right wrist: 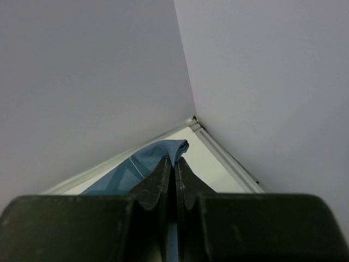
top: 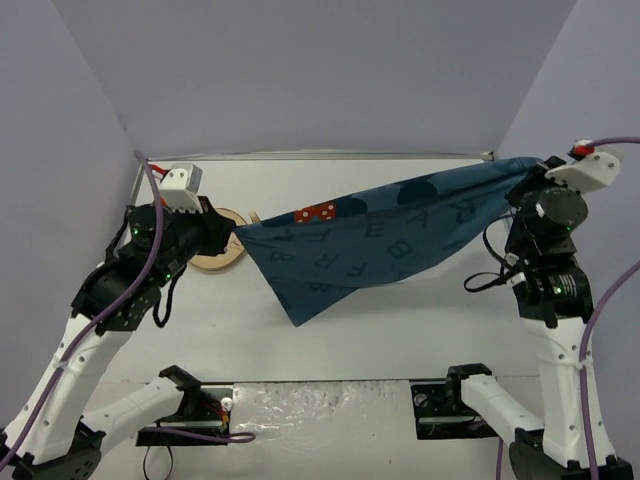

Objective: Set the dinner table for one person

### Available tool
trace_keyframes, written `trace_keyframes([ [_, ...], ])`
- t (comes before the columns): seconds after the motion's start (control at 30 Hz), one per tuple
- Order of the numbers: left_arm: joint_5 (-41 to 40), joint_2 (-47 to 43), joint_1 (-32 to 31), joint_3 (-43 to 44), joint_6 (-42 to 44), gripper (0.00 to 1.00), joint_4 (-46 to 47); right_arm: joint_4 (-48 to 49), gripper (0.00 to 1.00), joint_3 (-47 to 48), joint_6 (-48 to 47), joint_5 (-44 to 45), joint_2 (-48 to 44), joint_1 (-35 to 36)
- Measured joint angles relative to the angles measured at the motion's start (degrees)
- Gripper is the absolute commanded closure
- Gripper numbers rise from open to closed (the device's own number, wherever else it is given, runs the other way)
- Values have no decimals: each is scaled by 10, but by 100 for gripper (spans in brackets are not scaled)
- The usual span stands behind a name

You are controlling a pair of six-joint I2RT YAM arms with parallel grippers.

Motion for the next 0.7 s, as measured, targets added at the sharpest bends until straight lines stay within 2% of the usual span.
trace_keyframes([
  [0.3, 92, -84, 0, 0, 33, 100, -19, -5, 100, 19, -9, -16, -105, 0],
  [0.5, 153, -113, 0, 22, 35, 100, -40, -20, 100, 46, -12, -21, -111, 0],
  [0.7, 139, -87, 0, 18, 26, 100, -37, -21, 100, 56, -16, -12, -81, 0],
])
